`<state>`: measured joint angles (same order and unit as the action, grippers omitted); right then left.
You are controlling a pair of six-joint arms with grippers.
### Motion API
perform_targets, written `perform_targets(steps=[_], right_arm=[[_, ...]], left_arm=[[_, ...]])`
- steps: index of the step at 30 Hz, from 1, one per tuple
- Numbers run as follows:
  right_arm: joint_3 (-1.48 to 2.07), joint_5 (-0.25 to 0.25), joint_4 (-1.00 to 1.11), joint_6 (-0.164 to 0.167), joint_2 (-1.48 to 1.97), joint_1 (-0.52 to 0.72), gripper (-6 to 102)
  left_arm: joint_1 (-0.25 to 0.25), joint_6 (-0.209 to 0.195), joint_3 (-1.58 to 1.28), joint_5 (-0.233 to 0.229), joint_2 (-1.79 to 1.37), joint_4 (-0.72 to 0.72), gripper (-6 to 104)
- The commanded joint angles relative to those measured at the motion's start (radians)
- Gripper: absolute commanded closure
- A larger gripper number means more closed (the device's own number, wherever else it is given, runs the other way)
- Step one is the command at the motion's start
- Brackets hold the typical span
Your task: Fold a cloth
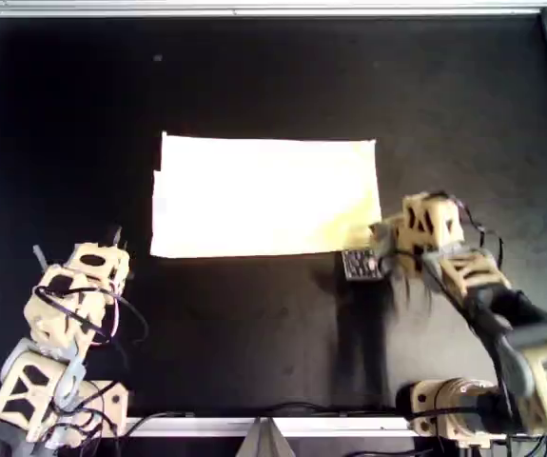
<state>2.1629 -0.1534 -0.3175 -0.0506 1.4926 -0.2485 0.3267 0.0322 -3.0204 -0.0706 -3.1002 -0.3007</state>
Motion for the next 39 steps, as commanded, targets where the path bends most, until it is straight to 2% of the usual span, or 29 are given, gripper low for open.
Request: perform_targets(steps=[1,6,9,20,25,34,39], right_arm=[[-0.080,-0.006,0.021,-0.003,-0.008,0.002,17],[-0.081,-0.006,0.021,-0.003,-0.009,0.002,19],[-0.081,-0.006,0.021,-0.003,-0.009,0.002,25],[-0.086,-0.008,0.023,-0.005,-0.005,0.002,78],[-0.084,-0.008,0.023,-0.005,0.003,0.002,97],[-0.083,-0.008,0.023,-0.003,0.017,0.020,97],[-0.072,-0.008,0.023,-0.003,0.175,0.002,97]], left_arm=[[-0.002,0.005,0.014,-0.005,-0.012,0.014,26],[0.006,0.005,0.014,-0.005,-0.012,0.014,26],[0.008,0.005,0.014,-0.005,-0.012,0.014,26],[-0.002,0.005,0.012,-0.005,-0.006,0.012,26],[-0.002,0.005,0.012,-0.005,-0.002,0.012,26],[-0.003,0.005,0.012,-0.005,-0.002,0.012,26],[-0.003,0.005,0.012,-0.005,-0.002,0.012,26]])
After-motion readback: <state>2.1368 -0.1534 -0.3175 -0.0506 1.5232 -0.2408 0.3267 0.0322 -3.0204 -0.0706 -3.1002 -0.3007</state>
